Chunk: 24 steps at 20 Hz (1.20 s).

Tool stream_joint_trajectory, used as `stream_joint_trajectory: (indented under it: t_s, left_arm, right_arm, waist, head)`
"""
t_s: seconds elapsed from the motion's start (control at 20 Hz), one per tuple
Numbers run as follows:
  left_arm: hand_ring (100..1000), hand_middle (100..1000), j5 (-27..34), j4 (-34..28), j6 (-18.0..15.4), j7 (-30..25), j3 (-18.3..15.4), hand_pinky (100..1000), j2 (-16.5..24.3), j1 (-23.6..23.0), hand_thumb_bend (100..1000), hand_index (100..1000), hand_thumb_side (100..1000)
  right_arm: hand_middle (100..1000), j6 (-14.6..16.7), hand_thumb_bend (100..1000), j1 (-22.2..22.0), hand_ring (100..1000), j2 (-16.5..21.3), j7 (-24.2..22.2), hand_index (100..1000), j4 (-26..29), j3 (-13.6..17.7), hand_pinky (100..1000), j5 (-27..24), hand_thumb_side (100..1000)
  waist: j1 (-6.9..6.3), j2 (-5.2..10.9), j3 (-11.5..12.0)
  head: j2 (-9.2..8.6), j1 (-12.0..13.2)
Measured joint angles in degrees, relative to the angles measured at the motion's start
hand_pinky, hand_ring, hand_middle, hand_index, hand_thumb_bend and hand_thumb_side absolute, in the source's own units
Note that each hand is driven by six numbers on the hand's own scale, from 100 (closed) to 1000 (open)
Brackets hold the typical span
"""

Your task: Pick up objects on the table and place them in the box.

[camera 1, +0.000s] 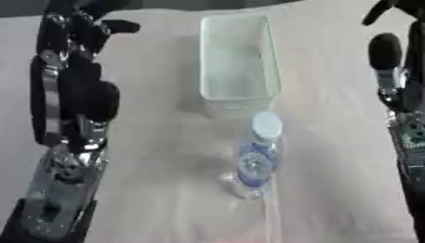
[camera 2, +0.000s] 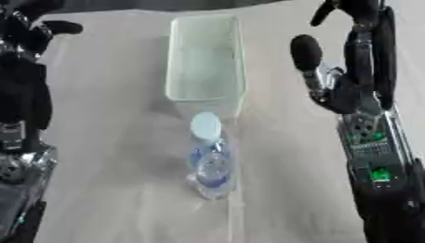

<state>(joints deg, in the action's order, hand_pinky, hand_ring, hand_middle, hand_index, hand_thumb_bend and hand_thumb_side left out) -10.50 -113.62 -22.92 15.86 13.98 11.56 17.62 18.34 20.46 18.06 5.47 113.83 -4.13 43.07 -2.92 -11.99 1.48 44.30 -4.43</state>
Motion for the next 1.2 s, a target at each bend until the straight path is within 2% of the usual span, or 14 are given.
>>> stream_joint_trajectory:
  t_s: [0.05,0.1,0.15,0.35,0.4,0.45,0.5,0.6,0.65,0.7,0.75,0.95,1.2]
  left_arm:
    - [792,880,0.0,0.0,0.01,-0.01,0.0,632,0.0,0.0,525,928,744]
    - [792,880,0.0,0.0,0.01,-0.01,0.0,632,0.0,0.0,525,928,744]
    - [792,880,-0.01,0.0,0.02,-0.02,0.0,632,0.0,0.0,525,928,743]
    - [792,879,-0.01,0.0,0.08,-0.07,0.0,632,0.0,0.0,526,928,745]
    - [792,879,-0.01,0.0,0.12,-0.12,0.0,632,0.0,0.0,526,928,745]
    - [792,879,-0.01,0.0,0.15,-0.15,0.0,632,0.0,0.0,526,928,746]
    - [792,879,-0.01,0.0,0.21,-0.21,0.0,632,0.0,0.0,526,928,746]
    - [792,878,-0.01,0.0,0.24,-0.24,0.0,632,0.0,0.0,526,928,747]
    - [792,878,-0.01,0.0,0.25,-0.25,0.0,632,0.0,0.0,525,928,747]
    - [792,877,-0.01,0.0,0.27,-0.27,0.0,632,0.0,0.0,525,928,747]
    - [791,876,-0.01,0.0,0.32,-0.32,0.0,631,0.0,-0.01,524,928,748]
    - [789,864,-0.01,0.01,0.82,-0.67,0.01,624,0.0,-0.36,519,928,755]
    - [786,851,0.02,1.16,1.92,-1.1,0.03,617,0.0,-0.85,512,929,764]
  right_arm:
    - [564,0.04,507,0.02,623,0.3,-0.92,961,0.0,-0.26,274,0.87,1000]
    - [563,0.07,513,0.06,621,0.69,-1.71,961,0.0,-0.51,272,2.04,1000]
    - [602,0.13,432,0.11,671,1.1,-2.33,964,0.0,-0.66,331,3.57,1000]
    - [694,0.95,394,0.6,760,2.74,-4.69,970,0.0,-1.94,420,12.3,1000]
    - [694,1.24,394,0.62,760,3.09,-5.21,970,0.0,-2.44,420,14.09,1000]
    - [758,1.52,431,0.67,804,3.36,-5.69,990,0.0,-2.92,484,15.53,1000]
    - [780,1.83,437,0.87,815,3.69,-6.18,999,0.0,-3.37,503,16.67,1000]
    - [881,2.45,502,1.28,864,4.35,-7.61,1000,-0.05,-4.19,582,18.33,1000]
    - [936,2.83,500,1.52,885,4.75,-8.61,1000,-0.18,-4.56,617,18.98,1000]
    - [955,3.22,495,1.72,890,5.15,-9.85,1000,-0.42,-4.91,628,19.55,1000]
    - [1000,3.66,468,2.01,909,5.58,-11.38,1000,-0.71,-5.28,692,20.11,1000]
    - [1000,6.45,341,4.11,918,8.17,-18.59,1000,-1.04,-7.22,775,22.03,1000]
    - [1000,10.08,260,6.02,920,12.39,-24.3,1000,-0.37,-9.4,828,22.03,1000]
  waist:
    - [0.02,0.02,0.0]
    - [0.04,0.02,0.0]
    - [0.05,0.03,0.01]
    - [0.1,0.03,0.05]
    - [0.14,0.03,0.06]
    - [0.19,0.03,0.07]
    - [0.24,0.03,0.09]
    - [0.26,0.03,0.19]
    - [0.26,0.03,0.23]
    - [0.27,0.04,0.24]
    - [0.27,0.1,0.24]
    - [0.27,0.38,0.26]
    - [0.29,0.69,0.38]
  head:
    - [0.0,0.0]
    - [0.0,0.0]
    - [0.0,0.0]
    - [0.0,0.0]
    - [0.0,0.0]
    - [0.0,0.0]
    - [0.0,0.0]
    - [0.0,0.0]
    - [0.0,0.0]
    - [0.0,0.0]
    - [0.0,-0.01]
    - [0.0,-0.02]
    - [0.0,-0.03]
